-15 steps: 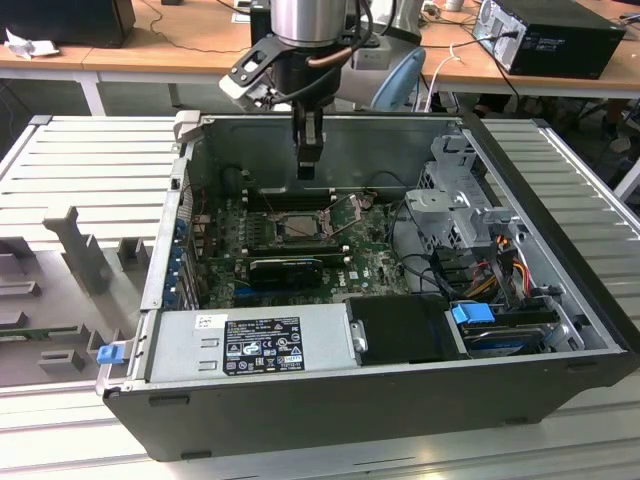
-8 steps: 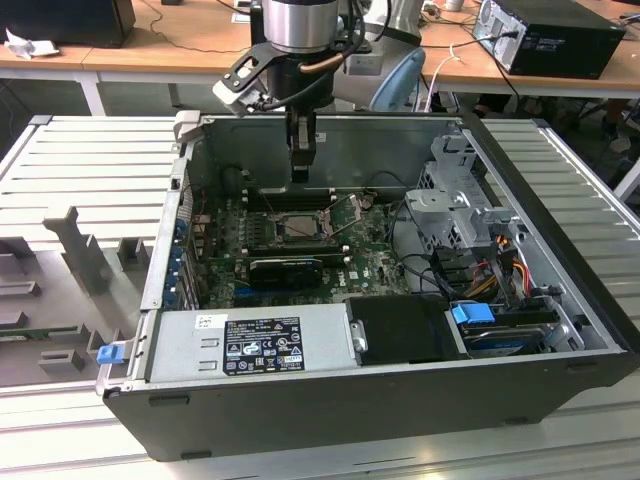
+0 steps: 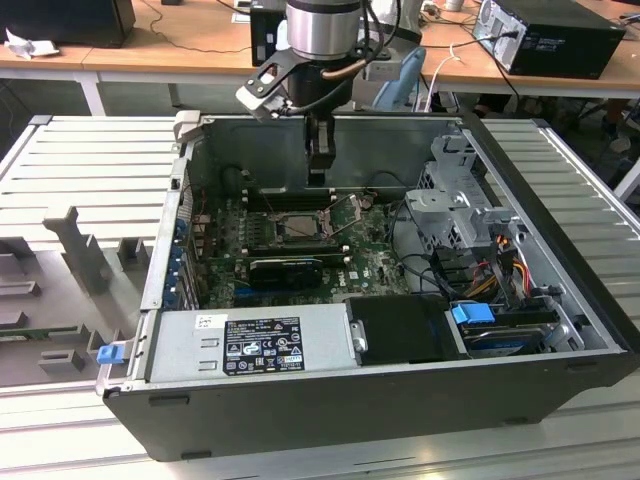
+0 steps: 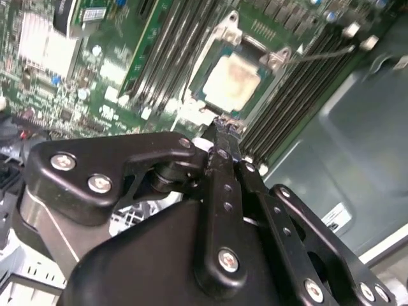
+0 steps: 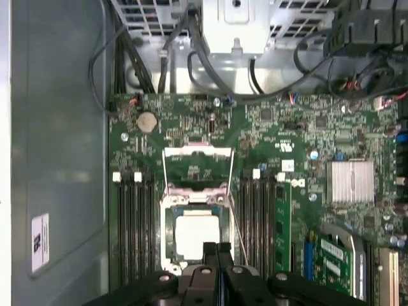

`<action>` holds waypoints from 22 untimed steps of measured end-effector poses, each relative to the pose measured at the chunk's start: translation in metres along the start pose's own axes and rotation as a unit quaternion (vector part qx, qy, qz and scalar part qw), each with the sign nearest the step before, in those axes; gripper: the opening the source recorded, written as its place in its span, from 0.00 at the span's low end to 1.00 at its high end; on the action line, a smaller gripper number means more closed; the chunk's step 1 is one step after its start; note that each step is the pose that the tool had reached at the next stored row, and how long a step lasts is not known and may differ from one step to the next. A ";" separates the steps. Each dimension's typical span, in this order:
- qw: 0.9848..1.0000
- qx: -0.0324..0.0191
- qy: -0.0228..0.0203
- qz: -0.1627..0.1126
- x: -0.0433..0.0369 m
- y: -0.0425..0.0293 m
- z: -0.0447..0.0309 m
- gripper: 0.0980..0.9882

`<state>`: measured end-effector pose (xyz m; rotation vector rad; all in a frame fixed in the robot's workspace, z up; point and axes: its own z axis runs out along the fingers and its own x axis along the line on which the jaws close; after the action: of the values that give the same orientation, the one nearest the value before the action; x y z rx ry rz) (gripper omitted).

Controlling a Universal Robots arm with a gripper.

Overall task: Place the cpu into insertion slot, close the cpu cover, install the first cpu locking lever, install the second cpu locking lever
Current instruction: 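Close the cpu cover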

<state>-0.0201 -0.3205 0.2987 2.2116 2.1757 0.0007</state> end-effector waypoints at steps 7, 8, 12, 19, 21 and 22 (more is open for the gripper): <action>1.000 -0.001 0.000 0.000 0.0002 0.0219 0.0094 0.01; 1.000 -0.001 0.000 0.000 0.0009 0.0275 0.0108 0.01; 1.000 -0.001 0.000 -0.006 0.0041 0.0577 0.0216 0.01; 1.000 -0.002 0.001 -0.030 0.0072 0.0706 0.0380 0.01; 1.000 -0.002 0.001 -0.031 0.0083 0.0713 0.0422 0.01; 0.999 -0.002 0.001 -0.032 0.0091 0.0717 0.0438 0.01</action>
<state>0.0530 -0.3138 0.2567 2.1391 2.2456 0.0047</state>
